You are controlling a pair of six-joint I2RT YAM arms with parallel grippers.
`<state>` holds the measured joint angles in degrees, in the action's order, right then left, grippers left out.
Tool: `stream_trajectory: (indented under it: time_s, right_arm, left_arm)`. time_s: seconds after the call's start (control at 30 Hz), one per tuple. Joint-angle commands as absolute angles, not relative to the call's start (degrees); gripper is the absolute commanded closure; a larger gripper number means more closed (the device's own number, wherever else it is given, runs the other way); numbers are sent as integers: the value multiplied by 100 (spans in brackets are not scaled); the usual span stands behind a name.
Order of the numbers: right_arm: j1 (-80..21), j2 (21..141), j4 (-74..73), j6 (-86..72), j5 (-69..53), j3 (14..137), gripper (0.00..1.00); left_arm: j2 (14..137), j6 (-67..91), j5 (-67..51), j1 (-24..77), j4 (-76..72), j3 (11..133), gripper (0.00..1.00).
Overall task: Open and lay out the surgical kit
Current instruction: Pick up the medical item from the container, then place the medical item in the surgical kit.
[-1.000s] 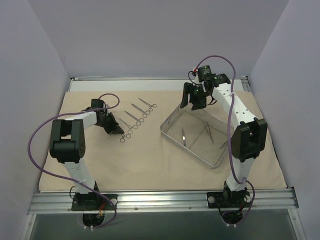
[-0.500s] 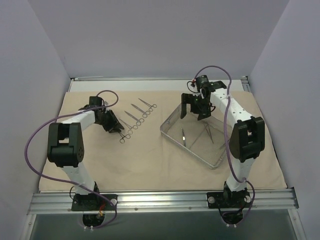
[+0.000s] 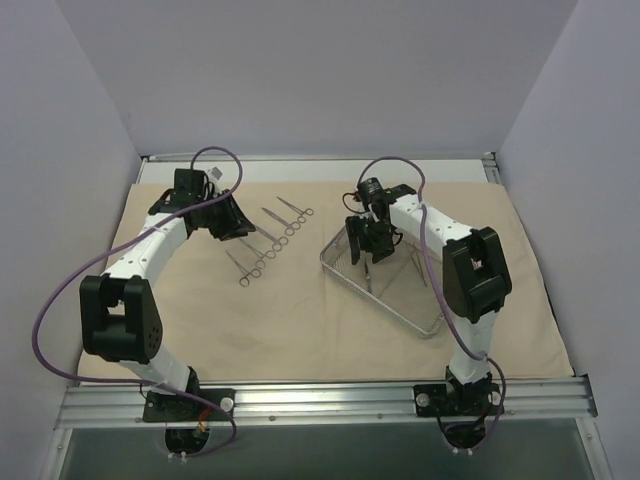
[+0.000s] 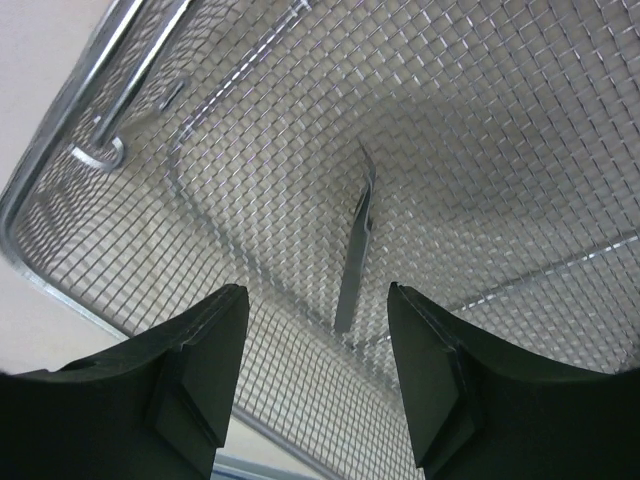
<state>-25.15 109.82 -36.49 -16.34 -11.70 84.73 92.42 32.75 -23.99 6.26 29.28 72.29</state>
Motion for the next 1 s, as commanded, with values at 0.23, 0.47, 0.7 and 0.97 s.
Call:
stream_trajectory:
  time_s: [0.23, 0.47, 0.7, 0.97]
  right_arm:
    - [-2479, 11628, -3358, -1679, -563, 8218, 59]
    - [-2417, 11611, -3436, -1556, -519, 8252, 99]
    - [-2040, 10733, -4174, -1555, -1141, 9419, 100]
    - [-2030, 10669, -4131, -2284, -2407, 10827, 100]
  left_arm:
    - [8842, 2971, -2417, 764, 3305, 7330, 62]
    - [8929, 2751, -2811, 1150, 3252, 7681, 61]
    - [9175, 2804, -3383, 1713, 2778, 8077, 55]
    - [9808, 2848, -3726, 2329, 2628, 9016, 50]
